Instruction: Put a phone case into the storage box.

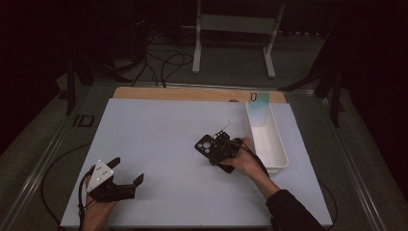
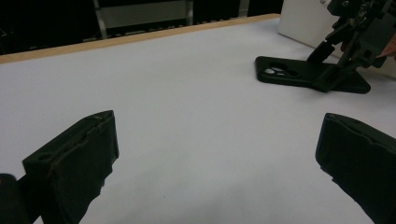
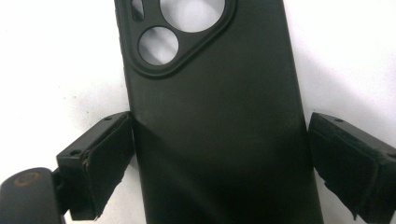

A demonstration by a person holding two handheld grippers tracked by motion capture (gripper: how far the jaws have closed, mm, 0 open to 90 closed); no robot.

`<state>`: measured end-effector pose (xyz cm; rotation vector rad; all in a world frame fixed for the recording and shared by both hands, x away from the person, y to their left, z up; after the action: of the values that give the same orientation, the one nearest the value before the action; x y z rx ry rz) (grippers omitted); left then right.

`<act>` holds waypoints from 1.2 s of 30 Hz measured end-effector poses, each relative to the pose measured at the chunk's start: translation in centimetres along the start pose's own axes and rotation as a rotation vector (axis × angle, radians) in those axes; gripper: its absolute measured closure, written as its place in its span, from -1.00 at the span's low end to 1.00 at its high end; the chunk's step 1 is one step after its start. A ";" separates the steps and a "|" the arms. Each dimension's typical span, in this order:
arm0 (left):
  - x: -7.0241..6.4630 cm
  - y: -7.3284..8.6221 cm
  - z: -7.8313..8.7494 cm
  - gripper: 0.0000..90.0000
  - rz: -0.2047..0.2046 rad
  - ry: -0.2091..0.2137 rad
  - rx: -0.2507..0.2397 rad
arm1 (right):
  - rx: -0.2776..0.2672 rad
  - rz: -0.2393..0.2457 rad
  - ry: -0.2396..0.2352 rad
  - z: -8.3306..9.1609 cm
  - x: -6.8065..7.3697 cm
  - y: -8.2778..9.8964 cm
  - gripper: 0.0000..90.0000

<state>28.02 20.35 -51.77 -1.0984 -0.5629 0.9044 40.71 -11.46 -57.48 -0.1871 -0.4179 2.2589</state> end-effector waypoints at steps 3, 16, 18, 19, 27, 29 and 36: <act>0.0 0.0 0.0 -1.00 0.000 0.000 0.002 | 0.005 -0.006 0.002 0.0 0.1 0.0 -0.80; 0.0 0.0 0.0 -1.00 0.000 -0.001 0.002 | 0.014 -0.018 0.017 0.4 0.6 0.3 -0.69; 0.0 0.0 -0.1 -1.00 0.001 -0.001 0.003 | 0.007 -0.022 0.023 0.4 0.7 0.3 -0.67; 0.0 0.0 -0.1 -1.00 0.001 -0.001 0.003 | 0.007 -0.022 0.023 0.4 0.7 0.3 -0.67; 0.0 0.0 -0.1 -1.00 0.001 -0.001 0.004 | -0.039 -0.018 0.033 1.0 1.3 0.1 -0.66; 0.0 0.1 -0.1 -1.00 0.002 -0.001 0.004 | -0.057 -0.021 0.034 1.2 1.3 -0.1 -0.66; 0.0 0.1 -0.1 -1.00 0.001 -0.001 0.007 | -0.107 -0.035 0.025 2.2 1.2 -0.3 -0.66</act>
<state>28.07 20.32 -51.88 -1.0921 -0.5602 0.9075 39.53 -10.92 -55.33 -0.2606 -0.5254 2.1993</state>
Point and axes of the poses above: each handheld gripper's, and its own axes: z roughly backward along the jaws, y roughly out of its underside, x roughly to its left, the point moved 7 cm from there along -z, roughly forward along the jaws, and after that the axes turned 1 degree about -x, right-handed, at the moved point
